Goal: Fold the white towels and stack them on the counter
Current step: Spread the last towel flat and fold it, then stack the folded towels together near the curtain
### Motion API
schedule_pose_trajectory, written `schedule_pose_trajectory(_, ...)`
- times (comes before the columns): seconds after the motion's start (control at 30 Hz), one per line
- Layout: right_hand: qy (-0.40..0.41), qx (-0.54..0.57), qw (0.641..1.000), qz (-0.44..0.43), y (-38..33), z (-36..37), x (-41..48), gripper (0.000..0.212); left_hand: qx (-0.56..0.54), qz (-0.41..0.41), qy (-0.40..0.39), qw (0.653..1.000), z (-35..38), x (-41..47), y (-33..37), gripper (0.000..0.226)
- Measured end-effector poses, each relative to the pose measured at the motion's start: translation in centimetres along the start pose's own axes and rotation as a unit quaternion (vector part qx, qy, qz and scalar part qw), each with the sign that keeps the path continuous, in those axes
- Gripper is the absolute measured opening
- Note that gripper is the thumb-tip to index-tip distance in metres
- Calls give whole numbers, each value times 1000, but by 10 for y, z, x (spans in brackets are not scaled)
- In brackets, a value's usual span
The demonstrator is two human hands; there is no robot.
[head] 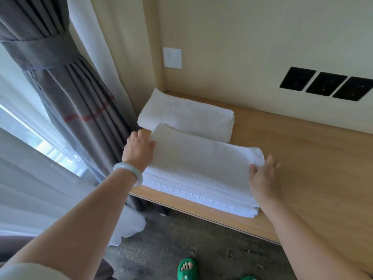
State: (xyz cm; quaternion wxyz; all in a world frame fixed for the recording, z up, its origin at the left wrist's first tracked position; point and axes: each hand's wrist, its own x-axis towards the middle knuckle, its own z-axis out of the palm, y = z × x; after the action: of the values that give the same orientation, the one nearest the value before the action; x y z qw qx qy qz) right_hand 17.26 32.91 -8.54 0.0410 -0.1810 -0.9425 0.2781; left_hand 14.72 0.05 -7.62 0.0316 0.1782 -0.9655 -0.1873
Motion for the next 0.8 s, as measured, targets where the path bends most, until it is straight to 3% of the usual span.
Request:
schedule_pose_trajectory(0.1, 34, -99, 979, -174, -34, -1, -19, 61, 84, 153, 40, 984, -6, -17, 34, 60)
schedule_pose_trajectory(0.2, -73, -111, 936, -327, -70, 25, -38, 58, 126, 270, -68, 952, 16, -44, 67, 59)
schedule_pose_trajectory(0.27, -154, -142, 928, -310, -74, 46, -35, 55, 148, 278, -136, 939, 33, -49, 68, 56)
schedule_pose_trajectory(0.33, -186, -186, 928, -265, -59, 54, -24, 58, 146, 252, -146, 945, 39, -40, 50, 57)
schedule_pose_trajectory(0.53, -133, -204, 957, -159, -3, 33, -2, 63, 162, 221, -116, 955, 26, -11, -3, 61)
schedule_pose_trajectory(0.7, -173, -161, 955, -182, 13, 21, -2, 61, 147, 244, -166, 944, 23, -4, -15, 63)
schedule_pose_trajectory(0.8, -227, -52, 952, -200, 22, 2, 4, 66, 135, 242, -157, 948, 11, -2, -17, 64)
